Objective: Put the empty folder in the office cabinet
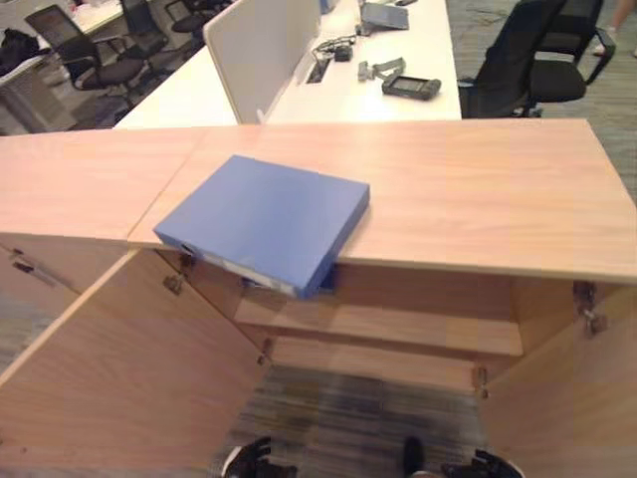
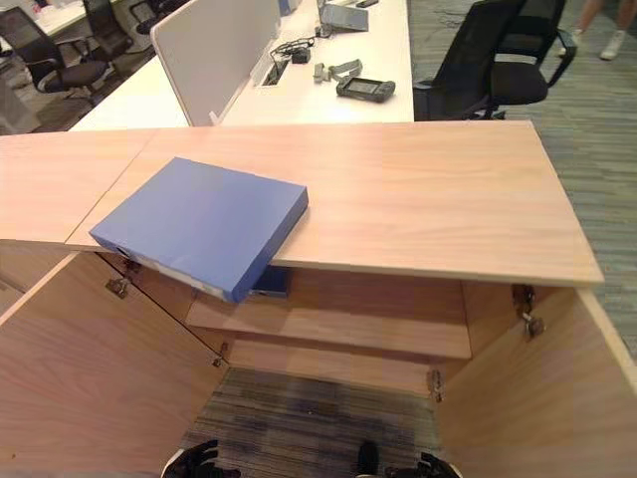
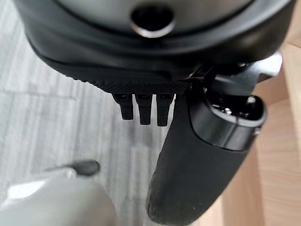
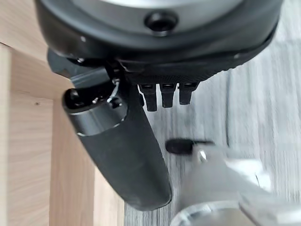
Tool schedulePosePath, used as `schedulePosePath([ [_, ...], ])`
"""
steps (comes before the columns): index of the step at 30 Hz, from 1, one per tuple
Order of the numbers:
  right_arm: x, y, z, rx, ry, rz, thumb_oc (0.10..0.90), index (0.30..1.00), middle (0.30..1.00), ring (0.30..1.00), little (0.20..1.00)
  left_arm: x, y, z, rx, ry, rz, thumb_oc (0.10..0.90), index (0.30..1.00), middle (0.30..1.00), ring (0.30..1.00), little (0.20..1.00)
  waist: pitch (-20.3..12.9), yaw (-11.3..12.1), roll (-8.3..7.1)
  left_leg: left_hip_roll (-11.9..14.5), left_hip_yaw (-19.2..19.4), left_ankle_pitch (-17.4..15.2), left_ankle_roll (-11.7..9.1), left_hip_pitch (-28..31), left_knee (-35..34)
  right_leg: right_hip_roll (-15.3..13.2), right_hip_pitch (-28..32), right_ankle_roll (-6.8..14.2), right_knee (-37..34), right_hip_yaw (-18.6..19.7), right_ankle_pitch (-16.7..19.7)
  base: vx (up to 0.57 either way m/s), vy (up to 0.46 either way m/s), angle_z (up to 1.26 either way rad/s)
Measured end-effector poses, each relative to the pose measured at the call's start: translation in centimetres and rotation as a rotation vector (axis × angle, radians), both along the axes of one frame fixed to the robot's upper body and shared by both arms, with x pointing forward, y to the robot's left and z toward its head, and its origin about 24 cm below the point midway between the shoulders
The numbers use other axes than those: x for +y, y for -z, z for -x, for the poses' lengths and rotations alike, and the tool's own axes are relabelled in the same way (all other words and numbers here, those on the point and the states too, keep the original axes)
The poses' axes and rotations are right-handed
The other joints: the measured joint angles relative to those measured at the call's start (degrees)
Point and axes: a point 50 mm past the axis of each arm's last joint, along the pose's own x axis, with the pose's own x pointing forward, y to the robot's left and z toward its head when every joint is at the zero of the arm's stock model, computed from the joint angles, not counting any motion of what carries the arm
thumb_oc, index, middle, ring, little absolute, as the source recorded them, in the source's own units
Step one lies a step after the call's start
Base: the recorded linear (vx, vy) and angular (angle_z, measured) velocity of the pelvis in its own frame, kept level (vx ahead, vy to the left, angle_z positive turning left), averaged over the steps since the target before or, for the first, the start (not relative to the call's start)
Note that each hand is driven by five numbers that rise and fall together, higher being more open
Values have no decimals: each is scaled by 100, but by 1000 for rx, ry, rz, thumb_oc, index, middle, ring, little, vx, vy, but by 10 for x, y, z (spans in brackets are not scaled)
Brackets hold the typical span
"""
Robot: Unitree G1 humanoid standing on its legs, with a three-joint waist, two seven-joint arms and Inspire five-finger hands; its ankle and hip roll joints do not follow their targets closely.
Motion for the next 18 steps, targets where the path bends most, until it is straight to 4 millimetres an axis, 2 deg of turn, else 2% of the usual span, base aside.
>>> schedulePosePath([
  [1, -7, -4, -6, -20, -2, 18, 800, 900, 900, 900, 900, -3, 0, 0, -3, 9, 15, 800, 900, 900, 900, 900, 39, -13, 93, 198, -121, 311, -196, -101, 156, 219, 34, -190, 83, -10, -203, 145, -206, 0],
  [2, -9, -6, -10, -35, -3, 23, 800, 900, 900, 900, 900, -3, -3, -9, -28, 14, 12, 800, 900, 900, 900, 900, 181, -16, 8, 176, -385, 466, -315, -456, 869, 227, 52, -211, 183, -34, -280, 153, -109, -2],
  [3, -9, -7, -11, -36, 3, 23, 800, 900, 900, 900, 900, -2, -7, -19, -58, 22, 9, 800, 900, 900, 900, 900, 288, -6, -119, 180, -429, 643, -301, -853, 1514, 207, 97, -259, 172, -27, -316, 194, -52, 0],
  [4, -8, -7, -15, -44, 1, 23, 800, 900, 900, 900, 900, -2, -7, -19, -59, 23, 9, 800, 900, 900, 900, 900, 333, -16, -181, 228, -403, 650, -286, -981, 1495, 222, 180, -304, 154, -31, -354, 233, -17, -6],
  [5, -7, -7, -18, -50, -5, 15, 800, 900, 900, 900, 900, -3, -6, -18, -54, 28, 11, 800, 900, 900, 900, 900, 377, -9, -231, 340, -278, 682, -253, -1046, 1212, 238, 258, -331, 84, -35, -405, 286, 46, 7],
  [6, -4, -6, -16, -46, -1, 6, 800, 900, 900, 900, 900, -4, -7, -21, -60, 33, 12, 800, 900, 900, 900, 900, 393, -18, -248, 463, -115, 768, -261, -1035, 495, 262, 363, -342, -25, -100, -422, 278, 65, 18],
  [7, -4, -5, -14, -41, 5, 4, 800, 900, 900, 900, 900, -6, -8, -24, -64, 50, 12, 800, 900, 900, 900, 900, 407, -18, -198, 487, -57, 827, -290, -1030, -168, 320, 398, -297, -57, -154, -441, 246, 108, 28],
  [8, -6, -5, -12, -35, 16, 6, 800, 900, 900, 900, 900, -9, -7, -23, -58, 73, 11, 800, 900, 900, 900, 900, 414, -17, -68, 484, -160, 869, -347, -937, -1316, 402, 393, -210, -55, -197, -487, 165, 86, 18],
  [9, -7, -6, -14, -32, 16, 10, 800, 900, 900, 900, 900, -9, -7, -24, -61, 81, 9, 800, 900, 900, 900, 900, 449, -2, 27, 467, -180, 929, -330, -888, -1776, 475, 398, -179, -55, -183, -471, 141, 82, -18],
  [11, -8, -6, -16, -26, 10, 13, 800, 900, 900, 900, 900, -7, -4, -17, -36, 52, 11, 800, 900, 900, 900, 900, 491, 10, 154, 407, -194, 1152, -267, -883, -1862, 604, 426, -209, -14, -106, -449, 139, 62, -41],
  [14, -8, -5, -12, -23, 11, 12, 800, 900, 900, 900, 900, -8, -5, -19, -44, 66, 8, 800, 900, 900, 900, 900, 498, -18, 149, 329, -167, 1211, -287, -602, -1747, 592, 601, -259, -7, -56, -491, 130, 54, -19],
  [15, -9, -4, -7, -13, 15, 15, 800, 900, 900, 900, 900, -8, -5, -19, -45, 72, 6, 800, 900, 900, 900, 900, 493, -22, 156, 336, -154, 1225, -265, -224, -1931, 553, 738, -206, -6, 65, -533, 113, 65, -21],
  [16, -9, -4, -5, -8, 16, 17, 800, 900, 900, 900, 900, -8, -5, -18, -44, 73, 6, 800, 900, 900, 900, 900, 487, -43, 167, 333, -148, 1237, -249, -92, -2005, 534, 783, -163, -6, 74, -560, 90, 55, -7],
  [17, -10, -4, -1, 3, 20, 20, 800, 900, 900, 900, 900, -7, -6, -19, -48, 74, 2, 800, 900, 900, 900, 900, 417, -99, 293, 313, -128, 1206, -82, 23, -2028, 528, 846, -87, -3, 65, -607, 117, 73, 12],
  [18, -9, -3, 0, 6, 21, 17, 800, 900, 900, 900, 900, -6, -6, -20, -53, 72, -1, 800, 900, 900, 900, 900, 419, -105, 272, 269, -120, 1132, 28, 49, -2028, 502, 847, -34, -4, 76, -616, 54, 33, 19],
])
